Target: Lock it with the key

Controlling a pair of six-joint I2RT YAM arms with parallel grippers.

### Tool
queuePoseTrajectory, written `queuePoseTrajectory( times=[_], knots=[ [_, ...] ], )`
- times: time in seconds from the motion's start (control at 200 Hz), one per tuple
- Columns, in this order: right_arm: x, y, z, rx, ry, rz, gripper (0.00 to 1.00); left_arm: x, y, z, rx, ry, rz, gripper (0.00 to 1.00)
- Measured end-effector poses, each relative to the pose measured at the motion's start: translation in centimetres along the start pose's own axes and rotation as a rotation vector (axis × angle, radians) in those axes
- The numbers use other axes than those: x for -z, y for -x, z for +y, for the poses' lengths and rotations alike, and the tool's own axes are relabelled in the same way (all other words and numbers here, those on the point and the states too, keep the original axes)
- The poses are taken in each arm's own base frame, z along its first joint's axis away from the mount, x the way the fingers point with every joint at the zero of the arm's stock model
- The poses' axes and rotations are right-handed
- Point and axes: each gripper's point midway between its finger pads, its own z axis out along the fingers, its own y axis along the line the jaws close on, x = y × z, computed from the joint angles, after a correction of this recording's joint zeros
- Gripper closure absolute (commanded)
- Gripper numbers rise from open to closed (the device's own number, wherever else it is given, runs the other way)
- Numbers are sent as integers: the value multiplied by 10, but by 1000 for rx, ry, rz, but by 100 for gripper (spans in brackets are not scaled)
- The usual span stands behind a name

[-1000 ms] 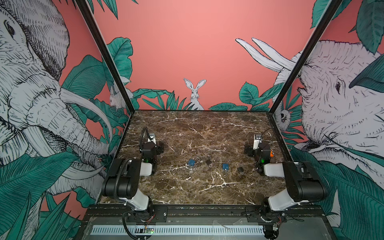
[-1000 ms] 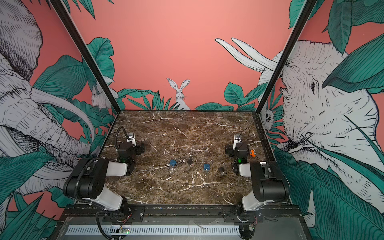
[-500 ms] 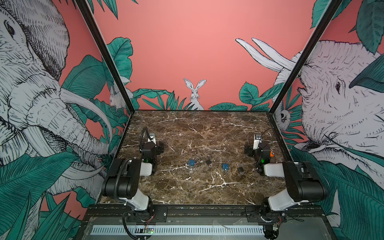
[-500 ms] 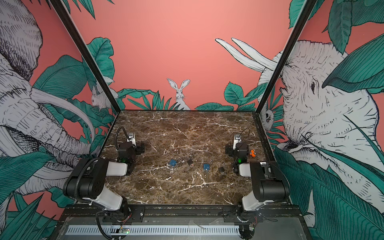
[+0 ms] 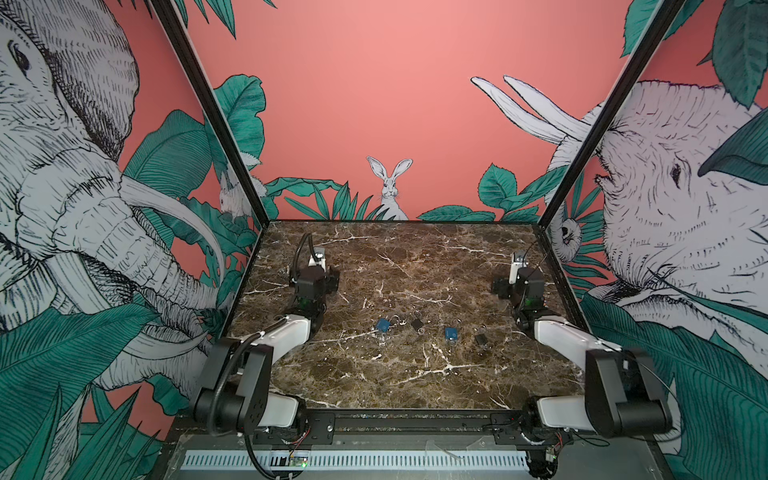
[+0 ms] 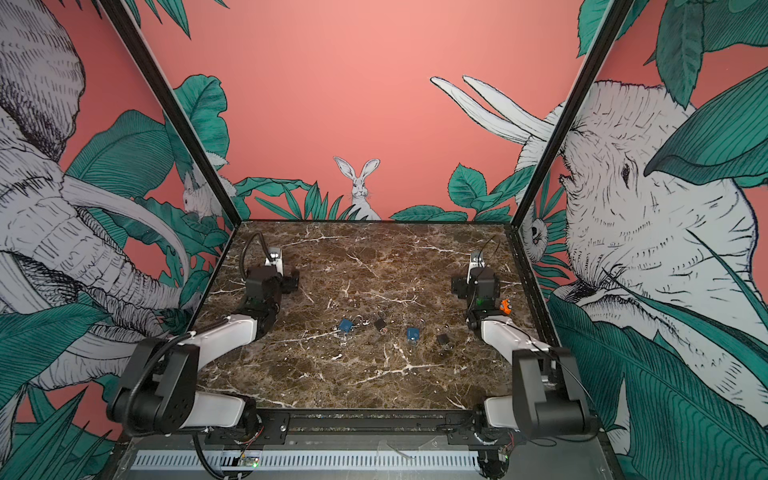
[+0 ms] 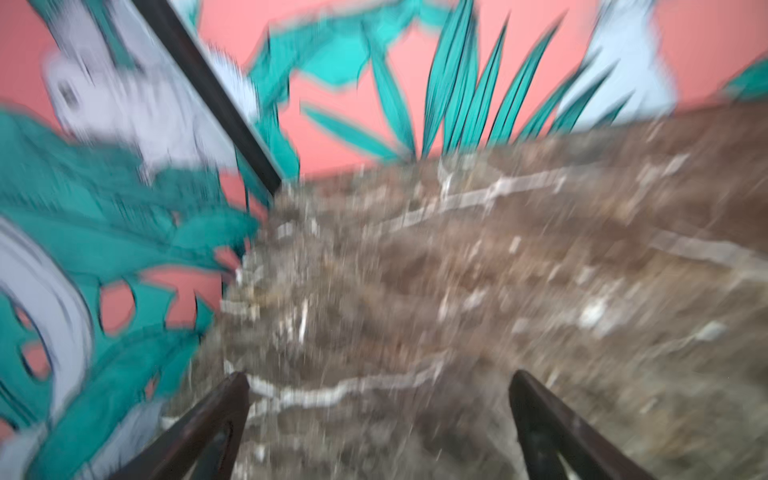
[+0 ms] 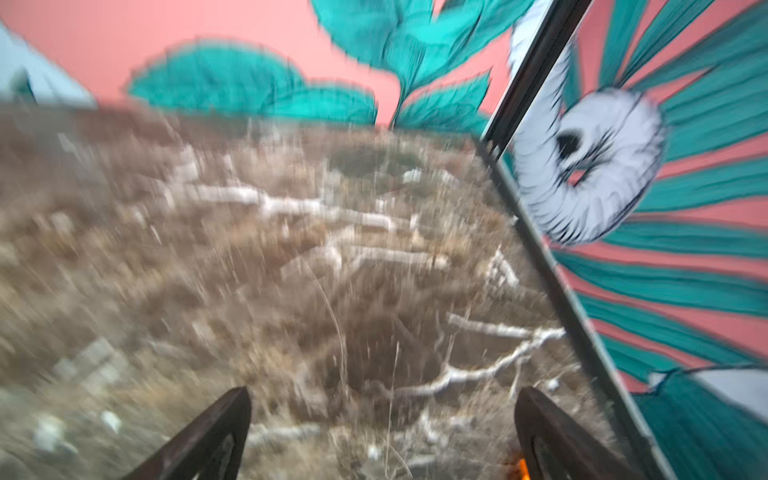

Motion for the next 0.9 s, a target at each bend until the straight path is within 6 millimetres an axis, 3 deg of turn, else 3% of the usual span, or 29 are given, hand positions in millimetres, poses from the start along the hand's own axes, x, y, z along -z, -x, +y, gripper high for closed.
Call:
queuePoseTrajectory(
  times=[0.06, 0.095, 0.195, 0.265, 0.405, 0.54, 0.63, 0.72, 0.9],
  knots=[
    [20, 34, 4, -94, 23, -46, 2, 6, 38, -3, 83, -24, -16, 2],
    [32, 45, 7, -136, 42, -54, 2, 9, 55, -4, 129, -43, -17, 2],
    [59, 38, 21, -205, 108, 15, 2, 20, 75, -16, 213, -132, 29, 2],
    [70, 10, 35, -201, 145, 137, 2, 31, 62, -32, 233, -218, 101, 2],
    [101, -66, 63, -121, 211, 427, 7, 60, 3, -76, 231, -405, 310, 4],
    [134, -120, 64, -90, 231, 595, 19, 85, -41, -106, 208, -521, 483, 5],
    [144, -140, 58, -105, 213, 662, 24, 96, -49, -119, 200, -581, 524, 6],
    [146, -153, 57, -109, 204, 715, 38, 101, -52, -131, 202, -632, 547, 8],
    [140, -173, 63, -98, 186, 798, 44, 106, -63, -156, 199, -691, 595, 10]
  ],
)
